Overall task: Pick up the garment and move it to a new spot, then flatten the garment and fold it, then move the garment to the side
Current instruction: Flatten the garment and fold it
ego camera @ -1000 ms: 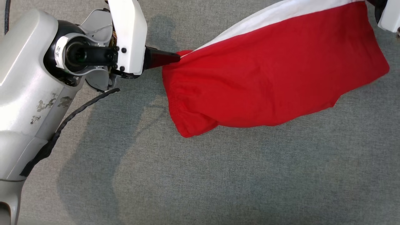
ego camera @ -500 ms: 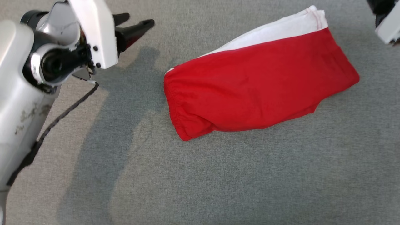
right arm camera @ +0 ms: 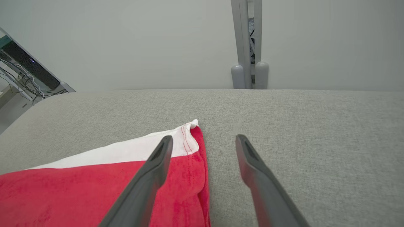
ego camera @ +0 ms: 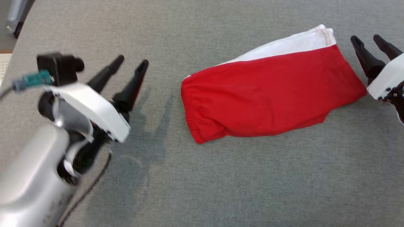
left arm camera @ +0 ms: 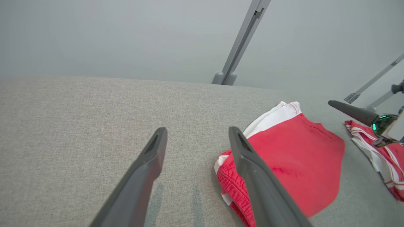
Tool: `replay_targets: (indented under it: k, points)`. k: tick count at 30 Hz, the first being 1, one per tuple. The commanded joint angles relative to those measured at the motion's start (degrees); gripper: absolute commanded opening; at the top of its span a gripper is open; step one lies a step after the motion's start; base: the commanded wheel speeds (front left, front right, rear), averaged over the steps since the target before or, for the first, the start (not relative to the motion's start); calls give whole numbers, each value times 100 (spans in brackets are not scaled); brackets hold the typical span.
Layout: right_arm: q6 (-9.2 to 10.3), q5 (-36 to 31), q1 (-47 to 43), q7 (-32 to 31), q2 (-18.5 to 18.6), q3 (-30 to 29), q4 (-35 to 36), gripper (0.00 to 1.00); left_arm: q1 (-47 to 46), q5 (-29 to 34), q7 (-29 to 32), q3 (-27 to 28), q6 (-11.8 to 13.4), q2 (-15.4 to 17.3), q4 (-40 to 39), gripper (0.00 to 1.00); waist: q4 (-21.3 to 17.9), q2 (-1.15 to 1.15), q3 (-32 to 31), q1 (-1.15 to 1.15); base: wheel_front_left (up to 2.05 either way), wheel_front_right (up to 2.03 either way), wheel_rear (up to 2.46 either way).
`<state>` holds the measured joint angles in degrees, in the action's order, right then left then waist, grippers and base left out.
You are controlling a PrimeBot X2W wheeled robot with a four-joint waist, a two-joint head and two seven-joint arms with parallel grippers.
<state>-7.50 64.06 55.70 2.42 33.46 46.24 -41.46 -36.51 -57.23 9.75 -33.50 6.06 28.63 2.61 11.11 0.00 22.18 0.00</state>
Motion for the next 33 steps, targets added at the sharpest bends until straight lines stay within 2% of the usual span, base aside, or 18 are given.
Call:
replay_targets:
  k: [1, 9, 15, 23, 24, 25, 26, 33]
  points:
    - [1, 63, -80, -33, 54, 4, -69, 100, 164, 7, -148, 37, 59, -47, -101, 100, 104, 0, 3, 0, 0, 0, 0]
    - [1, 476, -145, -452, 163, 117, -559, 100, 904, 269, -974, -46, 312, -352, -651, 100, 565, 0, 47, 0, 0, 0, 0]
    - [1, 850, -334, -781, 126, 97, -940, 100, 1184, 627, -1602, -102, 471, -508, -631, 100, 847, 0, 3, 0, 0, 0, 0]
    - [0, 1278, -551, -1151, 26, 92, -983, 100, 1520, 752, -2107, -258, 449, -817, -378, 100, 1047, 0, 4, 0, 0, 0, 0]
    - [0, 1301, -553, -1141, 11, 96, -955, 58, 1542, 740, -2131, -277, 440, -860, -348, 100, 1061, 0, 7, 0, 0, 0, 0]
    - [0, 1310, -549, -1114, -2, 97, -919, 32, 1563, 744, -2150, -294, 426, -885, -315, 100, 1072, 0, 10, 0, 0, 0, 0]
    - [0, 1337, -543, -1084, -5, 94, -886, 0, 1572, 759, -2158, -309, 425, -902, -287, 100, 1080, 0, 13, 0, 0, 0, 0]
    - [0, 1408, -460, -790, 56, 48, -730, 0, 1535, 797, -2219, -354, 394, -977, -183, 100, 987, 0, -71, 0, 0, 0, 0]
